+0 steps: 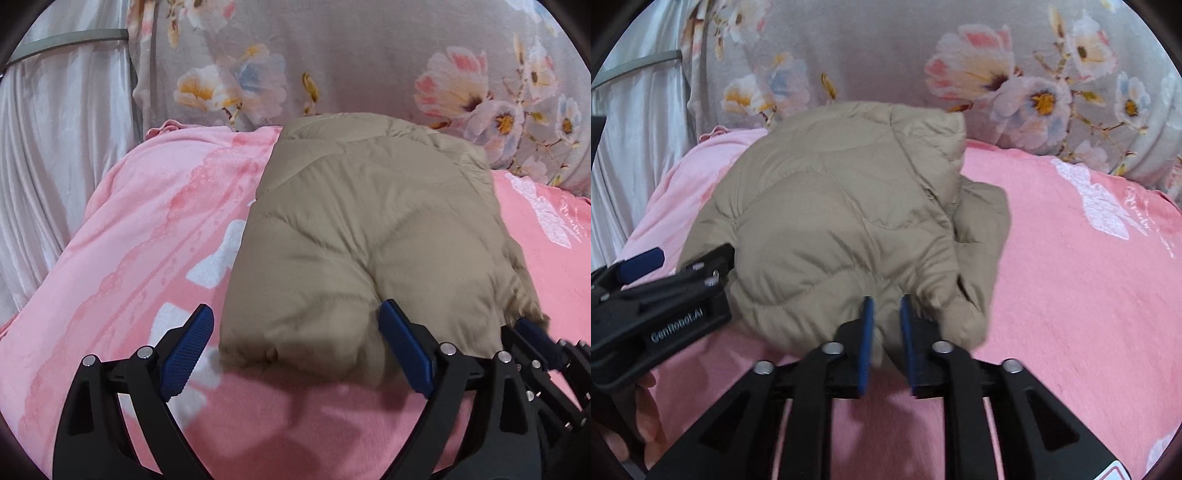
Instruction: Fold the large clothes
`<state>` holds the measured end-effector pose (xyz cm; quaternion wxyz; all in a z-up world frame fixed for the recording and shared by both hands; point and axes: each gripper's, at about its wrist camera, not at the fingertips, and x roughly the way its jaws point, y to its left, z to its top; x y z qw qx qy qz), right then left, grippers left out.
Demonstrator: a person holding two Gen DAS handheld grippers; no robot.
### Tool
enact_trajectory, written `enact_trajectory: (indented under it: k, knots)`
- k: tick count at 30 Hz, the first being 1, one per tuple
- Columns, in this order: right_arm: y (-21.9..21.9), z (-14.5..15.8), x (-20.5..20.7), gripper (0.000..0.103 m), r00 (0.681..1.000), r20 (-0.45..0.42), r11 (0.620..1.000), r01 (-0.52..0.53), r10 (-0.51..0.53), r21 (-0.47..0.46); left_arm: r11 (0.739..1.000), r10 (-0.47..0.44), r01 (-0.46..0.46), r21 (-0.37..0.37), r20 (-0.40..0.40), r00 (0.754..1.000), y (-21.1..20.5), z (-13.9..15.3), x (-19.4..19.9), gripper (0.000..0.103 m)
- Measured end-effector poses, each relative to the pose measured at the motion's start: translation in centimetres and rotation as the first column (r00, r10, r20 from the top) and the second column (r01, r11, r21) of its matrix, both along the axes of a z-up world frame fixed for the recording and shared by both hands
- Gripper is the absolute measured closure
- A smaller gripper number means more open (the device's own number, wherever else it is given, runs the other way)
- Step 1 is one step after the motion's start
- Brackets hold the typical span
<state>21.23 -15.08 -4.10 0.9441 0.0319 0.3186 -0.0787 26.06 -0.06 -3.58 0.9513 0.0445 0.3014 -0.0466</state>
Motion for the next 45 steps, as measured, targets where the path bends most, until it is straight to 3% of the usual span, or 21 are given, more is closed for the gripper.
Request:
enact_trajectory:
  k: [3,7,12,17,24,34,45]
  knots:
    - [0.2,0.3,-3.1,0.047,0.999,0.026,0.999,0.022,-0.022,-0.034,1.0,-0.012,0.011,0.022,0.033,0.999,-0.7,-0.1,-3.3,0.01]
    - [-0.3,-0.4,-6.3,0.042,0.998,-0.008,0.998,0.059,-0.059,-0.037,1.0,-0.003,0.003,0.024,0.004,1.0,-1.0,-0.8,-6.5,0.01]
    - [-1.4,-1.3,-9.6,0.041,0.994,-0.053,0.995,0.096,-0.095,0.023,1.0,0.002,-0.002,-0.002,-0.046,0.999,-0.9,-2.0,-9.9,0.01]
    - [-1.4,-2.0,-11.5,0.037,0.993,-0.072,0.994,0.099,-0.096,0.039,1.0,0.012,-0.012,0.015,-0.015,1.0,-1.1,-2.5,-11.7,0.007]
    - [-1.7,-2.6,-11.5,0.037,0.99,-0.098,0.993,0.107,-0.102,0.053,0.998,0.055,-0.056,-0.007,-0.06,0.997,-0.4,-3.0,-10.9,0.007]
    - [-1.0,-2.6,-11.6,0.037,0.99,-0.094,0.994,0.103,-0.101,0.021,0.998,0.056,-0.055,0.041,-0.034,0.998,-1.2,-3.0,-11.4,0.007]
    - [-0.7,-2.5,-11.8,0.037,0.991,-0.083,0.995,0.101,-0.101,0.001,0.998,0.056,-0.055,0.041,-0.019,0.998,-1.2,-2.8,-11.7,0.007]
